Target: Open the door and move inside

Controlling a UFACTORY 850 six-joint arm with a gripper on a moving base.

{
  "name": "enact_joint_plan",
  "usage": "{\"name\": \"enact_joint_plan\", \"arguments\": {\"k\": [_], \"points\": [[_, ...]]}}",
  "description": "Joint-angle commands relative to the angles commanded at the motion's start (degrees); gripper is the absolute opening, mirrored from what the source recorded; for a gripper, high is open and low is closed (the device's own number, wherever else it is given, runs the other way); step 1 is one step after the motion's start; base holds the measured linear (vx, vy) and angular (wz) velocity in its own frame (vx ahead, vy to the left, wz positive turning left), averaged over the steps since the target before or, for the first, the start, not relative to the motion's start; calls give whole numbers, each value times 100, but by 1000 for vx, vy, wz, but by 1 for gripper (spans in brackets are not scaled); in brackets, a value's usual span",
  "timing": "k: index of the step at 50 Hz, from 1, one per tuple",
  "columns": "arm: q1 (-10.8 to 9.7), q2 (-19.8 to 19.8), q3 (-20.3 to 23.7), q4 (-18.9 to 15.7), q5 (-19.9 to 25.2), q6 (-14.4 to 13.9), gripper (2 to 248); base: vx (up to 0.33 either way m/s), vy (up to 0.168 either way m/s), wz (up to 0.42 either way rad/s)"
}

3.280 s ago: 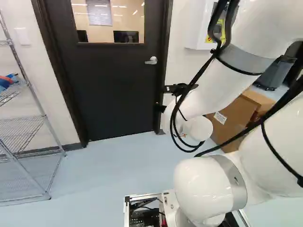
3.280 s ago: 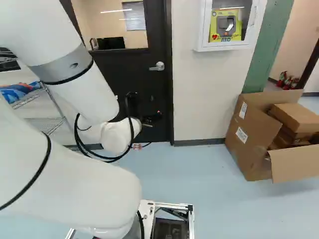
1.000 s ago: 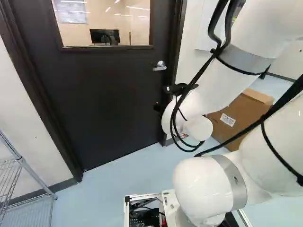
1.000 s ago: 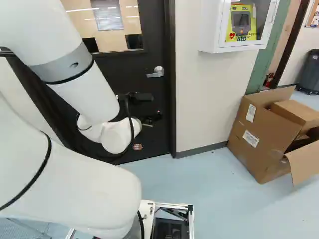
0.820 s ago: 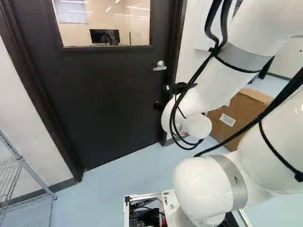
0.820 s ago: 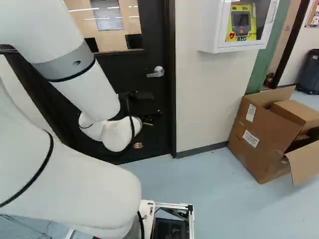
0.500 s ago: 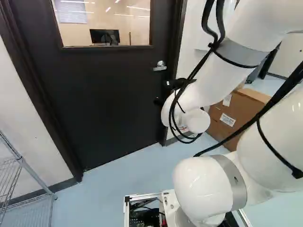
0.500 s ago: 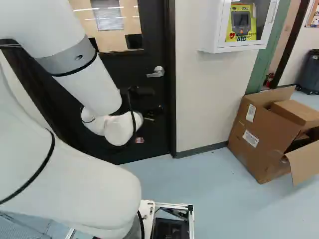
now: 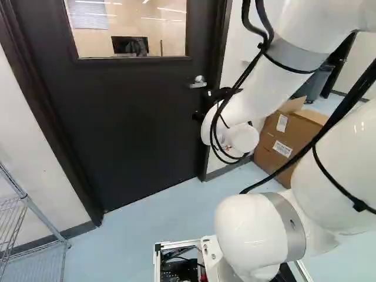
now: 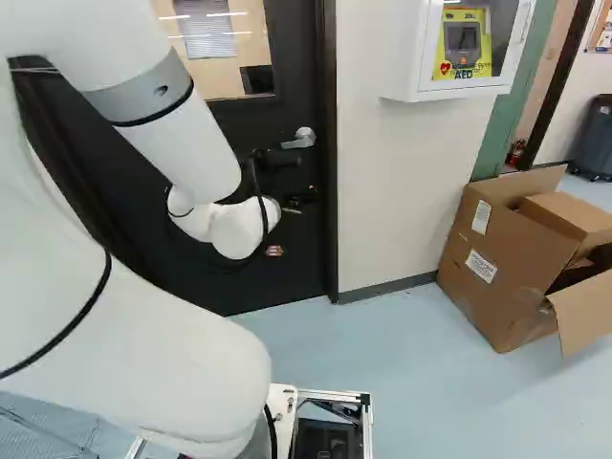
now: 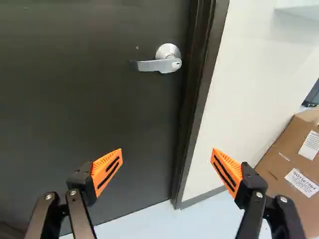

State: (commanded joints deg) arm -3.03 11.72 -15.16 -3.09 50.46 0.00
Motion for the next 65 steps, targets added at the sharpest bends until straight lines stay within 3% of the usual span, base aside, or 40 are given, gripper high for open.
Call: {"name": "enact_joint_plan", "arguments": {"k": [36, 65], "points": [[-251, -367, -832, -874, 111, 0, 247, 0, 0, 0], [-228, -745, -1579, -1527, 111, 0, 247, 0, 0, 0]]}}
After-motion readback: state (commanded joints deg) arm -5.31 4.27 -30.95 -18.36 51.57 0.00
